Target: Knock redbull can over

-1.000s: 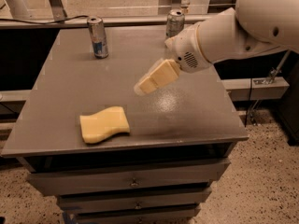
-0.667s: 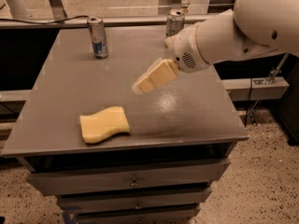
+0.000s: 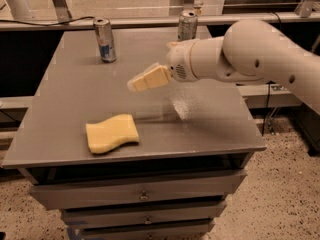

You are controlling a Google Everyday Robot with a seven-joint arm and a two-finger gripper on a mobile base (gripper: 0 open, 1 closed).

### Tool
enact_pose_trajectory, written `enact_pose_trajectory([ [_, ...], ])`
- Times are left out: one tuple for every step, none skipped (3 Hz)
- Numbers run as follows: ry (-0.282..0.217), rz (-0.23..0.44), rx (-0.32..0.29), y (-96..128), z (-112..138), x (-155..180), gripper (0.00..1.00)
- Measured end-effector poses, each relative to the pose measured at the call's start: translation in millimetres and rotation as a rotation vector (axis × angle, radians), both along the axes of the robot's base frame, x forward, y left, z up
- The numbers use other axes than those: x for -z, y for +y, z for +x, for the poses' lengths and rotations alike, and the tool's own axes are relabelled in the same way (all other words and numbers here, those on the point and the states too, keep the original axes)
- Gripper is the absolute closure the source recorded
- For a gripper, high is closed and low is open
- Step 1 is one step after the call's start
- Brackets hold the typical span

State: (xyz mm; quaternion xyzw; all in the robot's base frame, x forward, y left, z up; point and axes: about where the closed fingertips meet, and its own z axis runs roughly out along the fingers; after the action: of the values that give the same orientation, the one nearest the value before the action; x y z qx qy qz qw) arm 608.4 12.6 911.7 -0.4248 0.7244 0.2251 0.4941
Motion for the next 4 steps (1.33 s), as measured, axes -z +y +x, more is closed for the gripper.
enact_pose_trajectory([
  [-0.055, 0.119, 0.088, 7.0, 56.2, 5.5, 0.0],
  [-0.089, 0.223, 0.149, 23.1, 109.8, 6.4, 0.0],
  [-0.097, 0.286, 0.142, 57.1, 146.1, 4.9, 0.0],
  [-0.098, 0.309, 0.091, 101.6, 168.8, 1.2, 0.0],
])
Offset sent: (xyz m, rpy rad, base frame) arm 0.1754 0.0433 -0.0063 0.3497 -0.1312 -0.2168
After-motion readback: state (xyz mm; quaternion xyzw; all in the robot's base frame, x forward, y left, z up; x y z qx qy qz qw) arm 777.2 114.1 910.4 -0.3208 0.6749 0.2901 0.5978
